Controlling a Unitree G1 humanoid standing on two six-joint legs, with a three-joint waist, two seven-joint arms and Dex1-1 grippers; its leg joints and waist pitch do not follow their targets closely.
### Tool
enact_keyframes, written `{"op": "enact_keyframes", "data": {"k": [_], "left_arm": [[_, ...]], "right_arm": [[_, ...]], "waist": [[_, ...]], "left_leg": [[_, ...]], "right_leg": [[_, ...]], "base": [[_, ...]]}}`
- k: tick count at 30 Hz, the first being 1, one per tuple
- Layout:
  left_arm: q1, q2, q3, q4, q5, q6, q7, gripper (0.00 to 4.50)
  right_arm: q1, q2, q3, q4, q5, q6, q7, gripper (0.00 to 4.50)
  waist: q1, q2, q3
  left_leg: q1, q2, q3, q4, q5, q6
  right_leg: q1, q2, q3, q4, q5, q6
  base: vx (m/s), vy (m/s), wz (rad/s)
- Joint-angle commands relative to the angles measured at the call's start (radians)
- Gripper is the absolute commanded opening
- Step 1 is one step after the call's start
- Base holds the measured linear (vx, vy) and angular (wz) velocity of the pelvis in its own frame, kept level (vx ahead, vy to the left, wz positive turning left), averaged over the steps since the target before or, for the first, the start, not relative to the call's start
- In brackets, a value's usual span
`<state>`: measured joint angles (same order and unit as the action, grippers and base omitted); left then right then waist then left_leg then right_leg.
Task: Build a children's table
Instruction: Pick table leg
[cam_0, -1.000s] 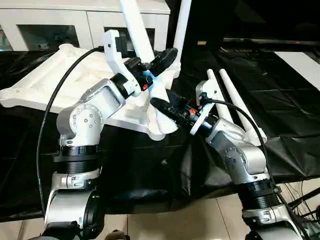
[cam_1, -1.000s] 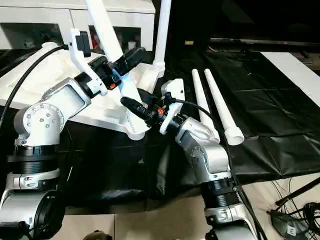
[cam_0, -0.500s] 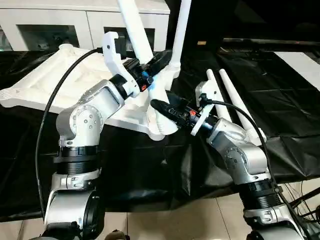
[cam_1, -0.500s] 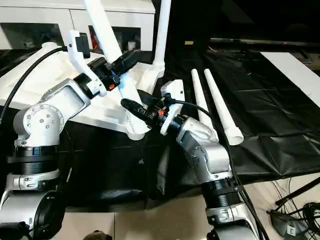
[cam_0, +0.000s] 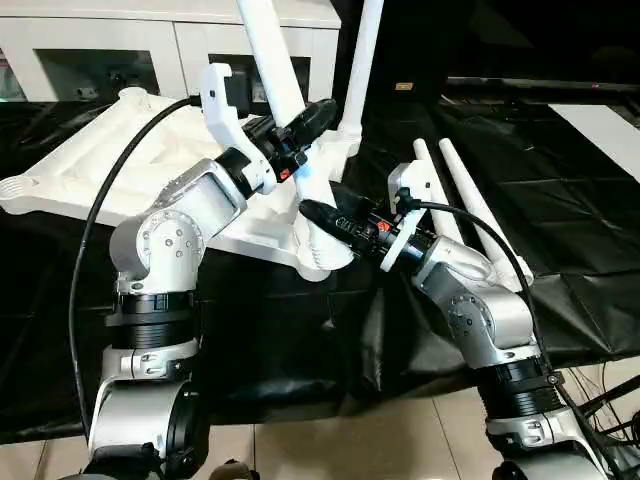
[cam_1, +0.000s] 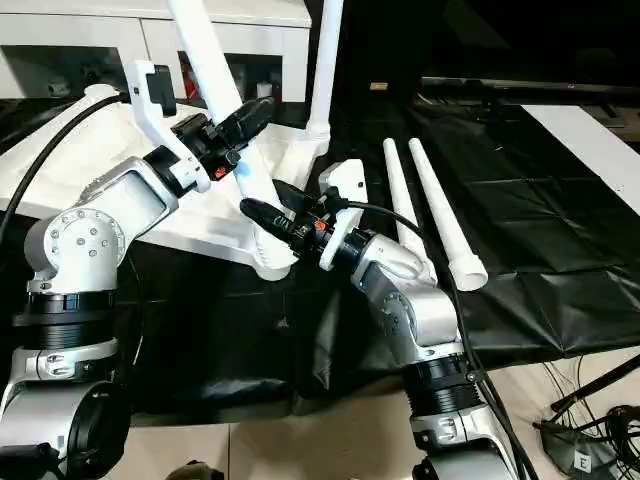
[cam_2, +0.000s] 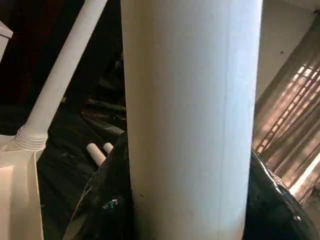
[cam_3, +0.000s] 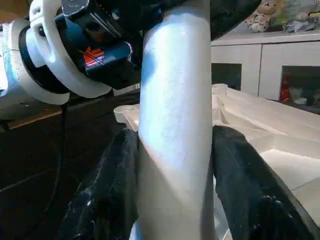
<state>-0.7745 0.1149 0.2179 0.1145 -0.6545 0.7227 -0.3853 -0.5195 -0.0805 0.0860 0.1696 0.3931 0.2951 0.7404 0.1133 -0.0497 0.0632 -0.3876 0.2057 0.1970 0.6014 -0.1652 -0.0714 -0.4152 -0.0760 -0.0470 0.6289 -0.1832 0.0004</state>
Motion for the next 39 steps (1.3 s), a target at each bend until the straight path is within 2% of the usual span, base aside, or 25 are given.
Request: {"op": "enact_keyframes", "data": {"k": [1, 5, 6, 7, 10, 11, 14, 15, 17, 18, 19, 22, 28, 30, 32, 34, 35, 36, 37, 39], "left_arm": [[-0.004, 0.002, -0.018, -0.010, 0.005, -0.018, -0.009, 1.86], [-0.003, 0.003, -0.016, -0.018, -0.001, -0.017, -0.015, 1.86], [-0.001, 0.011, -0.015, -0.029, -0.009, -0.010, -0.025, 1.86], [0.005, 0.030, -0.013, -0.048, -0.023, 0.010, -0.045, 1.86], [0.019, 0.075, -0.010, -0.093, -0.083, 0.070, -0.125, 1.86], [0.020, 0.077, -0.011, -0.095, -0.085, 0.072, -0.129, 1.86], [0.032, 0.112, -0.015, -0.129, -0.138, 0.112, -0.210, 1.86], [0.032, 0.122, -0.016, -0.137, -0.151, 0.119, -0.234, 1.86], [0.032, 0.132, -0.021, -0.148, -0.163, 0.124, -0.258, 1.86], [0.029, 0.136, -0.024, -0.152, -0.169, 0.128, -0.265, 1.86], [0.025, 0.141, -0.025, -0.158, -0.177, 0.134, -0.271, 1.86], [0.016, 0.139, -0.015, -0.161, -0.207, 0.145, -0.288, 1.86], [0.037, 0.157, -0.064, -0.191, -0.217, 0.140, -0.383, 1.86], [0.038, 0.160, -0.084, -0.185, -0.210, 0.138, -0.406, 1.86], [0.034, 0.161, -0.098, -0.173, -0.205, 0.133, -0.421, 1.86], [0.029, 0.159, -0.110, -0.161, -0.197, 0.126, -0.429, 1.86], [0.026, 0.155, -0.114, -0.154, -0.193, 0.121, -0.429, 1.86], [0.023, 0.151, -0.115, -0.149, -0.191, 0.119, -0.428, 1.86], [0.021, 0.147, -0.113, -0.146, -0.192, 0.117, -0.426, 1.86], [0.020, 0.144, -0.112, -0.145, -0.193, 0.115, -0.427, 1.86]], "right_arm": [[-0.018, 0.004, 0.017, -0.014, 0.020, 0.023, 0.031, 2.39], [-0.025, -0.004, 0.011, -0.016, 0.042, 0.045, 0.054, 2.73], [-0.036, -0.007, -0.006, -0.016, 0.070, 0.075, 0.063, 2.96], [-0.061, -0.016, -0.035, -0.010, 0.113, 0.124, 0.073, 3.00], [-0.102, -0.087, -0.049, 0.002, 0.189, 0.250, 0.180, 3.18], [-0.103, -0.090, -0.049, 0.002, 0.191, 0.254, 0.185, 3.31], [-0.129, -0.153, -0.044, 0.007, 0.226, 0.330, 0.272, 3.54], [-0.139, -0.171, -0.042, 0.011, 0.232, 0.351, 0.291, 3.58], [-0.151, -0.193, -0.040, 0.019, 0.236, 0.380, 0.309, 3.59], [-0.159, -0.206, -0.035, 0.025, 0.236, 0.397, 0.321, 3.59], [-0.173, -0.229, -0.025, 0.036, 0.235, 0.426, 0.341, 3.59], [-0.194, -0.248, -0.009, 0.053, 0.231, 0.448, 0.359, 3.59], [-0.215, -0.263, -0.003, 0.049, 0.261, 0.502, 0.408, 3.59], [-0.217, -0.268, 0.002, 0.036, 0.283, 0.534, 0.439, 3.59], [-0.216, -0.273, 0.011, 0.024, 0.296, 0.556, 0.462, 3.59], [-0.214, -0.280, 0.026, 0.015, 0.300, 0.568, 0.483, 3.59], [-0.211, -0.281, 0.034, 0.012, 0.300, 0.573, 0.490, 3.59], [-0.208, -0.279, 0.041, 0.011, 0.298, 0.575, 0.493, 3.30], [-0.205, -0.277, 0.049, 0.008, 0.294, 0.575, 0.493, 3.30], [-0.202, -0.275, 0.052, 0.006, 0.290, 0.575, 0.493, 3.22]], "waist": [[0.001, -0.001, -0.078], [0.002, 0.001, -0.078], [0.004, -0.005, -0.077], [0.004, -0.003, -0.078], [0.003, -0.004, -0.079], [0.004, -0.004, -0.078], [0.007, -0.005, -0.077], [0.009, -0.009, -0.077], [0.013, -0.008, -0.077], [0.014, -0.013, -0.076], [0.014, -0.012, -0.076], [0.016, -0.014, -0.076], [0.018, -0.018, -0.079], [0.021, -0.016, -0.078], [0.024, -0.019, -0.077], [0.029, -0.018, -0.078], [0.030, -0.013, -0.078], [0.029, -0.016, -0.078], [0.029, -0.012, -0.079], [0.029, -0.016, -0.080]], "left_leg": [[0.021, 0.018, -0.013, -0.067, -0.146, -0.003], [0.021, 0.019, -0.013, -0.067, -0.145, 0.002], [0.021, 0.018, -0.013, -0.067, -0.138, 0.006], [0.022, 0.019, -0.014, -0.067, -0.136, 0.008], [0.024, 0.019, -0.013, -0.065, -0.132, 0.006], [0.023, 0.018, -0.012, -0.065, -0.128, 0.007], [0.023, 0.018, -0.011, -0.064, -0.123, 0.005], [0.023, 0.017, -0.010, -0.064, -0.120, 0.004], [0.024, 0.020, -0.010, -0.065, -0.124, -0.006], [0.024, 0.019, -0.011, -0.066, -0.129, -0.013], [0.025, 0.019, -0.011, -0.065, -0.136, -0.019], [0.024, 0.019, -0.011, -0.064, -0.138, -0.026], [0.023, 0.019, -0.010, -0.062, -0.107, -0.016], [0.024, 0.020, -0.010, -0.062, -0.116, -0.016], [0.026, 0.021, -0.009, -0.062, -0.123, -0.017], [0.026, 0.021, -0.010, -0.063, -0.122, -0.024], [0.026, 0.021, -0.011, -0.063, -0.122, -0.027], [0.026, 0.021, -0.010, -0.063, -0.124, -0.031], [0.026, 0.020, -0.011, -0.063, -0.129, -0.034], [0.024, 0.019, -0.011, -0.062, -0.125, -0.037]], "right_leg": [[0.058, -0.052, 0.036, -0.062, -0.081, -0.184], [0.057, -0.052, 0.036, -0.062, -0.088, -0.182], [0.058, -0.054, 0.036, -0.061, -0.089, -0.183], [0.058, -0.053, 0.036, -0.058, -0.087, -0.188], [0.059, -0.049, 0.034, -0.055, -0.073, -0.196], [0.059, -0.049, 0.034, -0.055, -0.065, -0.198], [0.057, -0.050, 0.034, -0.055, -0.062, -0.203], [0.058, -0.051, 0.033, -0.054, -0.067, -0.207], [0.057, -0.053, 0.034, -0.056, -0.080, -0.206], [0.058, -0.052, 0.033, -0.055, -0.091, -0.202], [0.056, -0.053, 0.034, -0.057, -0.100, -0.199], [0.057, -0.054, 0.035, -0.057, -0.103, -0.196], [0.058, -0.052, 0.034, -0.052, -0.062, -0.202], [0.058, -0.054, 0.034, -0.054, -0.077, -0.203], [0.056, -0.054, 0.035, -0.056, -0.092, -0.200], [0.056, -0.055, 0.035, -0.054, -0.094, -0.196], [0.057, -0.055, 0.035, -0.054, -0.090, -0.195], [0.057, -0.054, 0.034, -0.055, -0.084, -0.193], [0.057, -0.054, 0.034, -0.054, -0.083, -0.193], [0.060, -0.055, 0.034, -0.053, -0.075, -0.195]], "base": [[0.000, 0.000, 0.00], [0.000, 0.000, 0.00], [0.000, 0.000, 0.00], [0.000, 0.000, 0.00], [0.000, 0.000, 0.00], [0.000, 0.000, 0.00], [0.000, 0.000, 0.00], [0.000, 0.000, 0.00], [0.000, 0.000, 0.00], [0.000, 0.000, 0.00], [0.000, 0.000, 0.00], [0.000, 0.000, 0.00], [0.000, 0.000, 0.00], [0.000, 0.000, 0.00], [0.000, 0.000, 0.00], [0.000, 0.000, 0.00], [0.000, 0.000, 0.00], [0.000, 0.000, 0.00], [0.000, 0.000, 0.00], [0.000, 0.000, 0.00]]}}
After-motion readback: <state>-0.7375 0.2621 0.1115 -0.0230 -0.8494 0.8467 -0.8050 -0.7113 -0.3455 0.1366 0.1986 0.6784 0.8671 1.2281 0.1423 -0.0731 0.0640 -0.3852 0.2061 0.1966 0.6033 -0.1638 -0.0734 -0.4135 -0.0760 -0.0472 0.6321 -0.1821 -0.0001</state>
